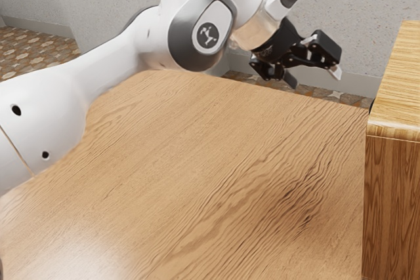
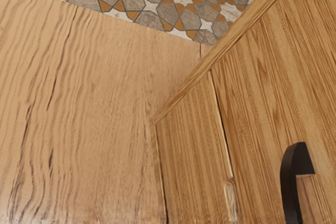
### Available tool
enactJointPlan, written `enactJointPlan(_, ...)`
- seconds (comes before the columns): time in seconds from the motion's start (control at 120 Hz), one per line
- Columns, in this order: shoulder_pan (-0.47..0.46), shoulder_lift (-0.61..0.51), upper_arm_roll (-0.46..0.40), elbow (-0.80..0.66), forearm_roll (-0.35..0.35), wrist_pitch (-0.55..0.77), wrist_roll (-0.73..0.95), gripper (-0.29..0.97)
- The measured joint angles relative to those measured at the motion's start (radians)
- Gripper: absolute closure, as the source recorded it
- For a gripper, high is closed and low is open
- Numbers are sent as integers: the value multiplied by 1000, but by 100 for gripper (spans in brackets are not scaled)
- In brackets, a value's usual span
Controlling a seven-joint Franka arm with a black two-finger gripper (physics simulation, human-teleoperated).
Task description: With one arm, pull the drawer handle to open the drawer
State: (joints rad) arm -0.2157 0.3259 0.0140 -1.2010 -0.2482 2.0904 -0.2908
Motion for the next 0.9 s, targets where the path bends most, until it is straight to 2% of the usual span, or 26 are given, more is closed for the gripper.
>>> enactJointPlan(0.217,-1,2,-1,6,-59,-77,-14,0)
enactJointPlan(0.392,-3,2,0,4,-77,-104,-23,0)
enactJointPlan(0.617,-14,13,-7,8,-98,-111,-30,0)
enactJointPlan(0.9,-10,17,-8,-12,-164,-84,-36,0)
